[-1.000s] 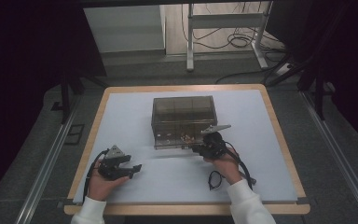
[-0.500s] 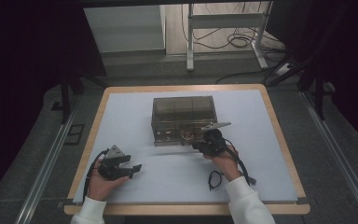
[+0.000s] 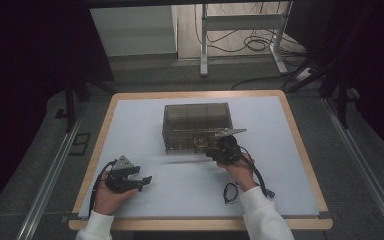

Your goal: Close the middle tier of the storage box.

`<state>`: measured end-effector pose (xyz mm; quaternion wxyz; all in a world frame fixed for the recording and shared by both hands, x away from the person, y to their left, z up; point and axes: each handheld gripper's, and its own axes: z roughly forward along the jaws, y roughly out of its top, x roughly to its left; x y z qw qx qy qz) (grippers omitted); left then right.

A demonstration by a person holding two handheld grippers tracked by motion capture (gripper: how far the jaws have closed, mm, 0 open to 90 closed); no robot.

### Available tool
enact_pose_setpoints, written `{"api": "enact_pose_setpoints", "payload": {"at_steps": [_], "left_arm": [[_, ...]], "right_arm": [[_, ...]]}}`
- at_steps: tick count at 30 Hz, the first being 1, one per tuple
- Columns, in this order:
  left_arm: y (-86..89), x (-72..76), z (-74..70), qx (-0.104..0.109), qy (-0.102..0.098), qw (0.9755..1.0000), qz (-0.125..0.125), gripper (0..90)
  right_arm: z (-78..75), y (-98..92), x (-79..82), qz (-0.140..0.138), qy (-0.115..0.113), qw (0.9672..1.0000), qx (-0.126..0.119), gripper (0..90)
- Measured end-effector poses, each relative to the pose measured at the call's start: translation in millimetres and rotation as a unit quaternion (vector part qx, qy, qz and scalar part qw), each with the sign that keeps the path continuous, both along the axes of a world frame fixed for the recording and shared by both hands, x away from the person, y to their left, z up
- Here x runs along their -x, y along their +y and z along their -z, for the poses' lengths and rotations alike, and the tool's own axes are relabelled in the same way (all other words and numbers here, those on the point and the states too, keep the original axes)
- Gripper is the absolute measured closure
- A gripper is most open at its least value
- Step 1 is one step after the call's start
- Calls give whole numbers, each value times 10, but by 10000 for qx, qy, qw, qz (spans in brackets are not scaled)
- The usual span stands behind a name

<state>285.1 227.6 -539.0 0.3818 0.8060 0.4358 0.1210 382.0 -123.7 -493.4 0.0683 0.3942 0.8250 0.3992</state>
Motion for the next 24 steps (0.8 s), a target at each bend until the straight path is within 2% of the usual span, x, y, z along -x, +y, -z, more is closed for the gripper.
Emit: {"api": "enact_pose_setpoints", "payload": {"at_steps": [24], "left_arm": [[17, 0, -1, 10, -4, 10000, -24, 347]], "right_arm": [[44, 34, -153, 301, -49, 9995, -57, 897]]}}
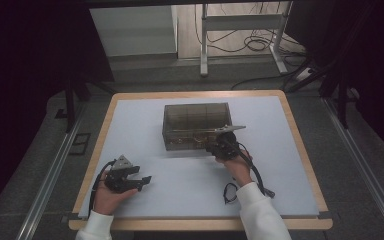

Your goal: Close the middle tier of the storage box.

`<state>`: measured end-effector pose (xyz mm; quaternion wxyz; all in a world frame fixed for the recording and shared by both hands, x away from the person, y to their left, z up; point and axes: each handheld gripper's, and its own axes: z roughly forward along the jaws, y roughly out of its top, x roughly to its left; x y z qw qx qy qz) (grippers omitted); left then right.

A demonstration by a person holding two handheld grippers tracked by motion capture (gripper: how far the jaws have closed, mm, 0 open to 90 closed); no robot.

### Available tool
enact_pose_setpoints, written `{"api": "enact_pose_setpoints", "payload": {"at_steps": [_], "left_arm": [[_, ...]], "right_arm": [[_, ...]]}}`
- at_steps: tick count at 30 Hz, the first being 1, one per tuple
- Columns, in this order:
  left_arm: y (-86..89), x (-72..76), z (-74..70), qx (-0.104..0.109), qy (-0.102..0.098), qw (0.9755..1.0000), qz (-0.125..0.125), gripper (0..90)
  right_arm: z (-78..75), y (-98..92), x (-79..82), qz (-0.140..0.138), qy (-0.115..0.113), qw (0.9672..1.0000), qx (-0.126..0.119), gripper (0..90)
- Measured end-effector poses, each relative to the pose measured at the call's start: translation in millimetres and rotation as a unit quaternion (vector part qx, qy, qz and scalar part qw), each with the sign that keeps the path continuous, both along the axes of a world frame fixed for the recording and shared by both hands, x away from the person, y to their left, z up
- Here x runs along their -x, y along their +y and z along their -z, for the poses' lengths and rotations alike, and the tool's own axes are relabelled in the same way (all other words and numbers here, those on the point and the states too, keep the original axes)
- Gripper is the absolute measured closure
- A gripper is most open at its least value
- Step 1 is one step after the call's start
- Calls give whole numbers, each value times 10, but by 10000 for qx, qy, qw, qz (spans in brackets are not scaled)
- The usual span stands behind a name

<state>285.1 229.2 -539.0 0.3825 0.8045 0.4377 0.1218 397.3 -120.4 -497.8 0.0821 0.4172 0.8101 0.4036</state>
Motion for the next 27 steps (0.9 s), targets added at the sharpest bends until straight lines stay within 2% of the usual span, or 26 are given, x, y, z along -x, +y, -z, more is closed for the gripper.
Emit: {"api": "enact_pose_setpoints", "payload": {"at_steps": [27], "left_arm": [[19, 1, -4, 5, -7, 10000, -7, 347]], "right_arm": [[7, 38, -104, 131, -186, 9997, -25, 896]]}}
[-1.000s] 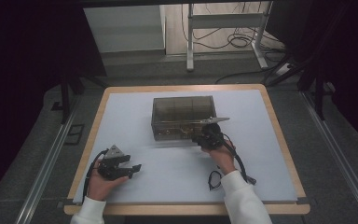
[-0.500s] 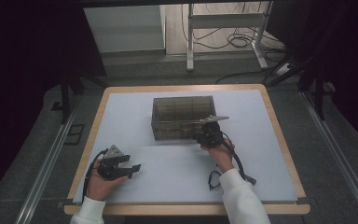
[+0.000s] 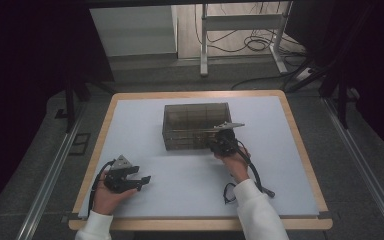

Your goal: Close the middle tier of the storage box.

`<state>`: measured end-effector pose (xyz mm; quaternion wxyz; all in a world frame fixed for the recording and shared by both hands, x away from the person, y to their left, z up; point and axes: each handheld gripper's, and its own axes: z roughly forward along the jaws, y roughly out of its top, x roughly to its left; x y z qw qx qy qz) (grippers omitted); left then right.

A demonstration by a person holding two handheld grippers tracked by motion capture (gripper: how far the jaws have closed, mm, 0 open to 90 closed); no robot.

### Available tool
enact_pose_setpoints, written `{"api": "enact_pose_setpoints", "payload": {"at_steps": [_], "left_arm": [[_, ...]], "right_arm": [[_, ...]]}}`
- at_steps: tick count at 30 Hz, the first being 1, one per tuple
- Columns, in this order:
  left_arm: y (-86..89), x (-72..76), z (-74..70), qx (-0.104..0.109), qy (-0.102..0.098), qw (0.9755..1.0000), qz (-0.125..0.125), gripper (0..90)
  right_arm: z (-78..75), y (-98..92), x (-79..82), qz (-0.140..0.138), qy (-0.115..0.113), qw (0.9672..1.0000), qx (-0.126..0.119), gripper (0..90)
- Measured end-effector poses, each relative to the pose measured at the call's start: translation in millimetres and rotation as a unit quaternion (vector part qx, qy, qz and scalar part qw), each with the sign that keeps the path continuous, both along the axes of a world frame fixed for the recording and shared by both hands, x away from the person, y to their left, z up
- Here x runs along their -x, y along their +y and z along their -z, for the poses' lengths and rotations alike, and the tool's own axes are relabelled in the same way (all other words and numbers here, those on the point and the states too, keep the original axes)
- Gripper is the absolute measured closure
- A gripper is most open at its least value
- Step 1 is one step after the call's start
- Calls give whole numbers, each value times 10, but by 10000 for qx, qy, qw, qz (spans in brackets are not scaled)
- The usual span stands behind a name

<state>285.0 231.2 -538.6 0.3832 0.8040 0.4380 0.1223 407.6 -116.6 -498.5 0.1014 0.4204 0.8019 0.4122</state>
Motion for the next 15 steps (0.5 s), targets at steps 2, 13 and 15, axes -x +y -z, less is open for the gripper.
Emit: {"api": "enact_pose_setpoints", "payload": {"at_steps": [2, 13, 15], "left_arm": [[2, 1, -1, 4, 1, 10000, -6, 347], [2, 2, -2, 12, -6, 10000, -9, 347], [2, 3, -4, 20, -8, 10000, -13, 347]], "right_arm": [[4, -1, -6, 7, -6, 10000, -14, 896], [-4, -19, 51, 9, -51, 10000, -11, 896], [-17, -29, 76, -2, -78, 10000, 2, 896]]}}
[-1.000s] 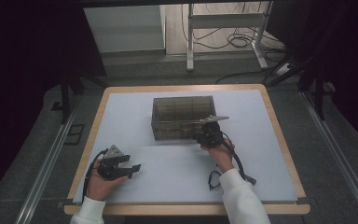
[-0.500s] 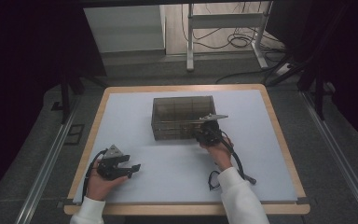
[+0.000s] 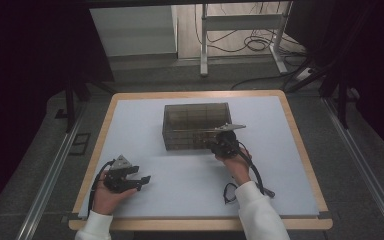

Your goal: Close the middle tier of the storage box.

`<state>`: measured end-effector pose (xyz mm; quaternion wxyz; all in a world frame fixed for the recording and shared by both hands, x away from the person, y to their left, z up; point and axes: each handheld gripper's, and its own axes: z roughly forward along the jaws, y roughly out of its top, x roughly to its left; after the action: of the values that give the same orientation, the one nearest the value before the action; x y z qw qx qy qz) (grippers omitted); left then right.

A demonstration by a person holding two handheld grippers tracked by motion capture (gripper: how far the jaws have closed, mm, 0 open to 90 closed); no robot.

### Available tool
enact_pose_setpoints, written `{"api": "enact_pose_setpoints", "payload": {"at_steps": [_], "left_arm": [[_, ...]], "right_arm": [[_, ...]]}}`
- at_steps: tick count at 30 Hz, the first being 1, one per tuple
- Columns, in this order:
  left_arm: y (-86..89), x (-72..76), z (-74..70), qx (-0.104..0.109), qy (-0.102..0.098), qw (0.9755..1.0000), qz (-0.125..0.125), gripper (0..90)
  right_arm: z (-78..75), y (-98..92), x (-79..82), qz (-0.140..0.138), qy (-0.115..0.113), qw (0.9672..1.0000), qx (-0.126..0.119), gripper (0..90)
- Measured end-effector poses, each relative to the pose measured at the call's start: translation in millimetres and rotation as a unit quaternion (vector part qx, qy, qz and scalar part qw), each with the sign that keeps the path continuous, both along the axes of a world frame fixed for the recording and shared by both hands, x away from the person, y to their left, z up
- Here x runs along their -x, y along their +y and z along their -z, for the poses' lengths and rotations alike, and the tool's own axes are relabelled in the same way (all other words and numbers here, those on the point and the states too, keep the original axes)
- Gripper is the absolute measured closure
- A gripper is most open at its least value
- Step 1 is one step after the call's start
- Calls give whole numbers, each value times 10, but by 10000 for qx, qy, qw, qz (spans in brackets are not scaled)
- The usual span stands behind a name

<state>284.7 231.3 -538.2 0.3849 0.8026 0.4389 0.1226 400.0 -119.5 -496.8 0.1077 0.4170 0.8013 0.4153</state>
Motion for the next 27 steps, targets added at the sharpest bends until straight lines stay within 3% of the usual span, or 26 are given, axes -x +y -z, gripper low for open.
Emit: {"api": "enact_pose_setpoints", "payload": {"at_steps": [14, 20, 27], "left_arm": [[6, 2, -7, -10, -8, 10000, -9, 347], [8, 3, -10, -18, -15, 10000, -14, 347], [-3, 3, -7, -25, -5, 10000, 1, 347]], "right_arm": [[-120, -96, 229, -195, -244, 9995, 22, 870], [-162, -142, 316, -306, -267, 9992, -2, 729], [-187, -158, 406, -337, -418, 9984, 172, 599]]}}
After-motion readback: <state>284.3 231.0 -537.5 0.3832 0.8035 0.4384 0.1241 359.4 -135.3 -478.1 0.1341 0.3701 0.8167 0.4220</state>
